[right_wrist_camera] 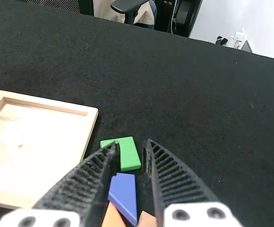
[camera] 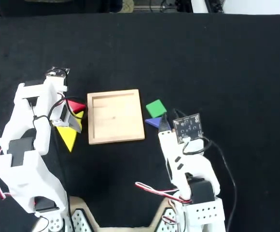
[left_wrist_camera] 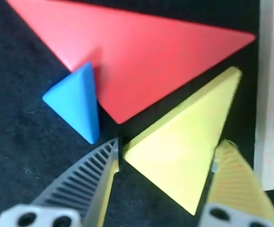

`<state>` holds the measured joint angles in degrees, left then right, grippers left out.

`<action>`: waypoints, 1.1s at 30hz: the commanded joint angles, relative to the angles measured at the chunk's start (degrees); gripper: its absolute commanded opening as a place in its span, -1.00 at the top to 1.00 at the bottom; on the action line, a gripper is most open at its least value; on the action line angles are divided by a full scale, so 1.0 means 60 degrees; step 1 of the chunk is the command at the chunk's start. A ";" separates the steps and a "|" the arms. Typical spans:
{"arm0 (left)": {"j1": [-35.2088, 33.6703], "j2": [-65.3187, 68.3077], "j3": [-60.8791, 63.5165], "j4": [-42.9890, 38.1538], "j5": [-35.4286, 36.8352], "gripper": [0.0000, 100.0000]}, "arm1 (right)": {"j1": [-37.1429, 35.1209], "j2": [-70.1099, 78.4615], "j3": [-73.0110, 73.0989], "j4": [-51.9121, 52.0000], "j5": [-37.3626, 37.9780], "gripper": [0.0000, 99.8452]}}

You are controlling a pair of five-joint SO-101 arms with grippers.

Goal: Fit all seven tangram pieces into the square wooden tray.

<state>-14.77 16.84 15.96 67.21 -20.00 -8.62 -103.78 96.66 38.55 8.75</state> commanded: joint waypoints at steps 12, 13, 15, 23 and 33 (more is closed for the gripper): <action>0.0110 -0.0059 -0.0051 0.0132 0.0117 0.47 | -0.0117 -0.0784 -0.0022 0.0059 0.0073 0.81; 0.0110 -0.0073 -0.0051 0.0132 0.0117 0.47 | -0.0117 -0.0784 -0.0022 0.0059 0.0073 0.81; 0.0125 -0.0147 -0.0095 0.0103 0.0117 0.47 | -0.0117 -0.0784 -0.0022 0.0059 0.0073 0.81; 0.0476 -0.0161 -0.0256 0.0147 0.0044 0.47 | -0.0103 -0.0784 -0.0022 0.0044 0.0088 0.81; 0.1150 -0.1538 -0.0359 0.0176 -0.0147 0.47 | 0.0249 -0.0799 -0.0022 0.0000 0.0088 0.81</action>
<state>-9.49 13.93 15.87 67.82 -20.00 -8.62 -103.78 96.66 38.55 8.75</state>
